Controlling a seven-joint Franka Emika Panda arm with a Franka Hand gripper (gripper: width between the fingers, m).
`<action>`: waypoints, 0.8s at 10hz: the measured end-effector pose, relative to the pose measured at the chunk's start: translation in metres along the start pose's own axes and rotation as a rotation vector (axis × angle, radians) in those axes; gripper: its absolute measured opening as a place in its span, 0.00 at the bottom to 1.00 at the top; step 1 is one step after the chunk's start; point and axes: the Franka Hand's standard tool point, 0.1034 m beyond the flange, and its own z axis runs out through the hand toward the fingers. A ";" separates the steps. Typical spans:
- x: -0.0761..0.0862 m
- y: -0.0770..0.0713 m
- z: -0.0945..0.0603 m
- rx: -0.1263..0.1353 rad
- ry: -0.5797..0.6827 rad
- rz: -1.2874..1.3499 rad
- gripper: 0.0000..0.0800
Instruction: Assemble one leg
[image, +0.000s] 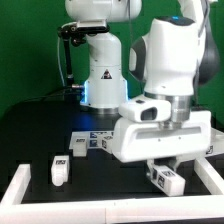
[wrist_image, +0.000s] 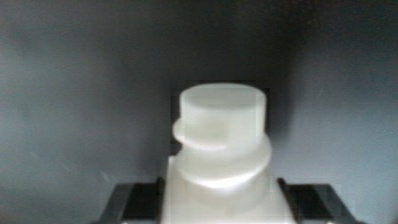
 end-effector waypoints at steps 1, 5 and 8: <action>-0.012 -0.002 -0.009 0.010 -0.013 0.033 0.36; -0.021 -0.007 -0.030 0.021 -0.004 0.087 0.36; -0.038 -0.010 -0.029 0.024 -0.010 0.127 0.36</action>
Offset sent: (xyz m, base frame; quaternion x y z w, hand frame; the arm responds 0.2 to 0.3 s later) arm 0.0000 0.0000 0.0000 0.0000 0.0000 0.0000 1.0000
